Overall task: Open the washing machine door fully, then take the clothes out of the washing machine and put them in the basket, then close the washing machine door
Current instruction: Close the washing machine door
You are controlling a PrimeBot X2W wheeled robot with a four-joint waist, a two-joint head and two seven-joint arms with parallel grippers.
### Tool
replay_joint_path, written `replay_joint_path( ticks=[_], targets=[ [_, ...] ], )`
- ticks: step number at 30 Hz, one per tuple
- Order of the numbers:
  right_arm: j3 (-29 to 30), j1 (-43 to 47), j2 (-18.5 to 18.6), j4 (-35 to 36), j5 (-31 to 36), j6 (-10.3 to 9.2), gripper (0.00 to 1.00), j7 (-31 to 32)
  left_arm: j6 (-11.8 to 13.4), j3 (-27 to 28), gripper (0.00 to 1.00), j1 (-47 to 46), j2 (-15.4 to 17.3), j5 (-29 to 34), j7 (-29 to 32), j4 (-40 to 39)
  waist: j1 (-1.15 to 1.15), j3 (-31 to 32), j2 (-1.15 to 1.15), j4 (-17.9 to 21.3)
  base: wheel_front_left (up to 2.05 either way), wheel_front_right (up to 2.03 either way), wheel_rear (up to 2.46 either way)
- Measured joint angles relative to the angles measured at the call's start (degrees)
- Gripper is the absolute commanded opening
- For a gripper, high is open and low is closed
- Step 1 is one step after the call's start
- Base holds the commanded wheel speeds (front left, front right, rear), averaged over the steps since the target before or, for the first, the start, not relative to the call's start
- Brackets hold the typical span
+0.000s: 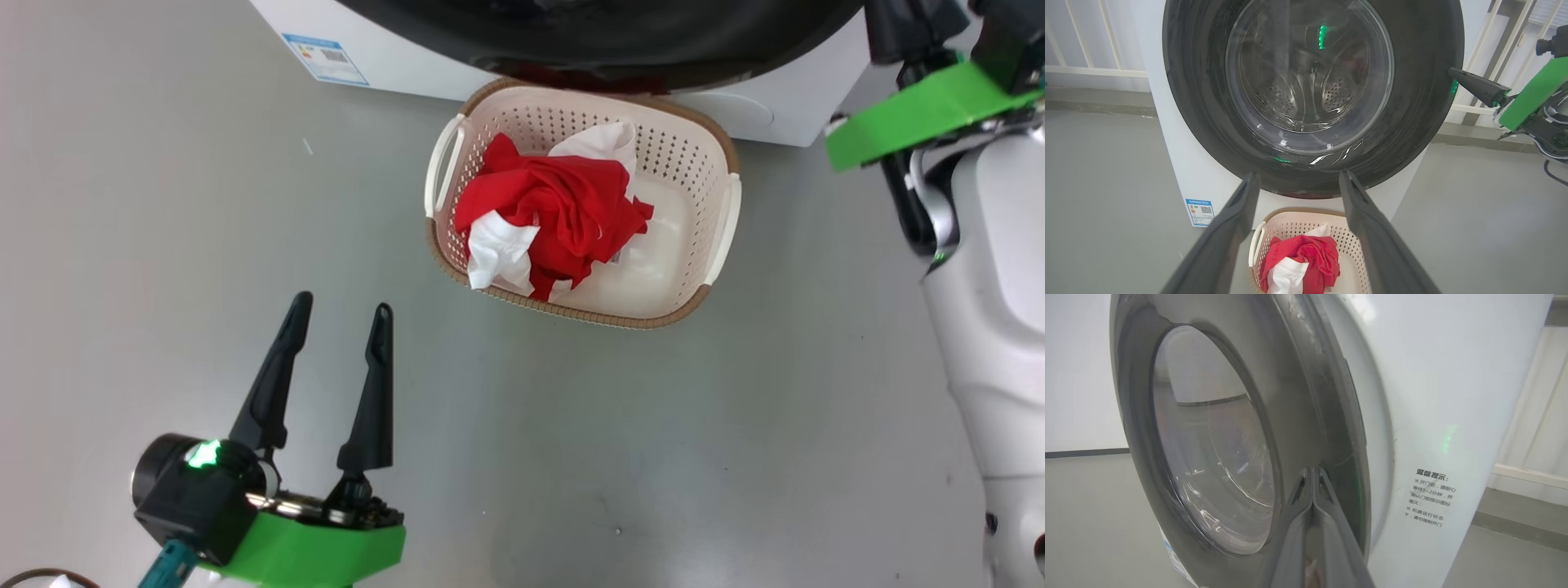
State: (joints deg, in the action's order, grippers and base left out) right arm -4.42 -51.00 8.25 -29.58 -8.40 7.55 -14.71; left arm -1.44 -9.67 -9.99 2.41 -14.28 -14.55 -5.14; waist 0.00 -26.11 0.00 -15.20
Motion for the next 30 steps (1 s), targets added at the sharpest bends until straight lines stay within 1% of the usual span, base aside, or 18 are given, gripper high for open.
replay_joint_path(
  ticks=[9, 15, 24, 30],
  targets=[
    [0.8, -8.4, 1.2, -6.4, 1.6, 0.0, 0.0, 0.0, 0.4, -1.3, 1.0, -2.0, -0.1, -0.9, 0.0, 0.0, 0.0, -2.1, 0.0, -1.1, 0.0, 0.0, 0.0],
    [1.7, -11.5, 2.0, -9.4, 3.0, 0.25, 0.0, -0.2, 0.4, -1.5, 1.0, -2.0, -0.1, -1.0, 0.0, 0.0, 0.0, -3.2, 0.0, -1.7, 0.0, 0.0, 0.0],
    [1.7, -12.2, 1.5, -10.3, 3.8, 0.49, 0.0, -0.4, 0.4, -1.7, 1.0, -3.1, -0.1, -1.0, 0.0, 0.2, 0.0, -3.4, 0.0, -1.4, 0.0, 0.0, 0.0],
    [1.3, -11.5, 0.4, -9.3, 3.2, 0.21, 0.0, -0.4, 0.5, -1.4, 1.0, -3.2, -0.1, -1.4, 0.0, 0.3, 0.0, -2.5, 0.0, 0.1, 0.0, 0.0, 0.0]
  ],
)
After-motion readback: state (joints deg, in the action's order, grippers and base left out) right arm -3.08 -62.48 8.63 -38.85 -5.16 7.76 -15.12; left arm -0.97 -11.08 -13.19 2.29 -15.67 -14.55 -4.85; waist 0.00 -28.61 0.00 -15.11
